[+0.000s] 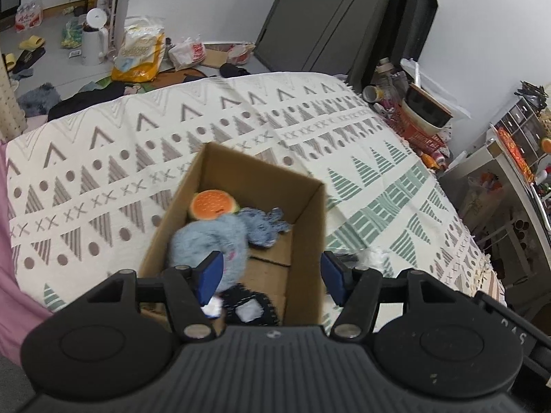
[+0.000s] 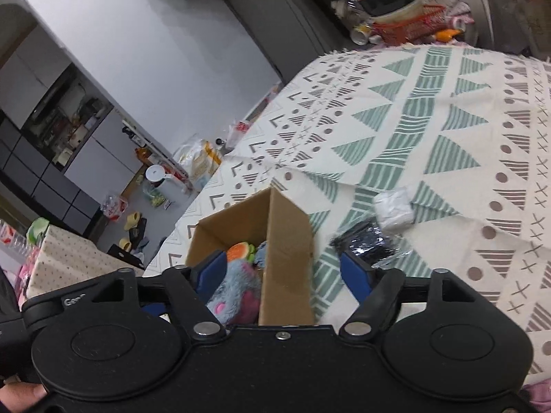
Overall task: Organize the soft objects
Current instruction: 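Move both grippers to the black bag and white plastic bag on the bed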
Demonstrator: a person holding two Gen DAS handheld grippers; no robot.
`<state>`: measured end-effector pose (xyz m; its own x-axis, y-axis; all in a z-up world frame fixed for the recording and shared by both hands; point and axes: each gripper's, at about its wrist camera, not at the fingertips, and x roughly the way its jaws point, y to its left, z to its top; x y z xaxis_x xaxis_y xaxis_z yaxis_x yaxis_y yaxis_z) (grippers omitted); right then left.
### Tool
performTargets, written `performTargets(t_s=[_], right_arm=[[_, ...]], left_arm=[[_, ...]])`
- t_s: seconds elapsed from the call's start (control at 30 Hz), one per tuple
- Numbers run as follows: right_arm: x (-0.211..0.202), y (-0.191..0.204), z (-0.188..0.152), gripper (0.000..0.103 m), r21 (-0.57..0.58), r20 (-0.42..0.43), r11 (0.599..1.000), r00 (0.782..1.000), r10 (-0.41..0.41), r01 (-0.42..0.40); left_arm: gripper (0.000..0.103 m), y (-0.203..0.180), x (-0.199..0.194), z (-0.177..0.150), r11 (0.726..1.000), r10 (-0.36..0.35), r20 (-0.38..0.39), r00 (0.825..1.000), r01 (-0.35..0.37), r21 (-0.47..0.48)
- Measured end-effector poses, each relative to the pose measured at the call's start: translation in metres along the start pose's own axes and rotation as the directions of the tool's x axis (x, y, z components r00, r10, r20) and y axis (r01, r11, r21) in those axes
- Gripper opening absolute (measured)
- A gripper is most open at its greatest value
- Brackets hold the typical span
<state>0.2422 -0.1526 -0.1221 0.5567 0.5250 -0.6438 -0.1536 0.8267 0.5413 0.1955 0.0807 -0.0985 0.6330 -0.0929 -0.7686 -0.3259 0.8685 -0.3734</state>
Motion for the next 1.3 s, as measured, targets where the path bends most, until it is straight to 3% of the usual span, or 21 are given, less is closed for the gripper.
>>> performTargets(t_s=[0.13, 0.37, 0.53, 0.7, 0.97, 1.3], right_arm=[[-0.005, -0.015, 0.019, 0.075, 0.063, -0.024, 0.998, 0.999, -0.021, 0.023], [-0.017, -0.029, 0.046, 0.075, 0.059, -0.011, 0.997, 0.998, -0.058, 0.059], [-0.009, -0.056, 0.043, 0.075, 0.092, 0.048, 0.996, 0.999, -0.025, 0.021], [-0.004, -0.073, 0.043, 0.074, 0.111, 0.046, 0.994, 0.999, -0.019, 0.014], [0.009, -0.108, 0.044, 0.072, 0.213, 0.015, 0.977, 1.0, -0.002, -0.001], [0.027, -0.127, 0.045, 0.064, 0.257, -0.034, 0.966, 0.999, 0.042, -0.032]], left_arm=[[0.061, -0.018, -0.004, 0.005, 1.0, -0.02, 0.002, 1.0, 0.02, -0.005], [0.061, -0.043, -0.004, 0.011, 0.999, -0.044, 0.009, 0.999, 0.044, 0.019], [0.061, -0.055, 0.006, 0.007, 0.998, -0.052, 0.008, 0.999, 0.052, 0.032], [0.061, -0.071, 0.028, 0.003, 0.996, -0.053, -0.011, 0.999, 0.054, 0.064], [0.061, -0.094, 0.063, -0.012, 0.996, -0.089, -0.079, 0.993, 0.091, 0.02], [0.06, -0.109, 0.106, -0.026, 1.0, -0.023, -0.111, 0.994, 0.025, 0.015]])
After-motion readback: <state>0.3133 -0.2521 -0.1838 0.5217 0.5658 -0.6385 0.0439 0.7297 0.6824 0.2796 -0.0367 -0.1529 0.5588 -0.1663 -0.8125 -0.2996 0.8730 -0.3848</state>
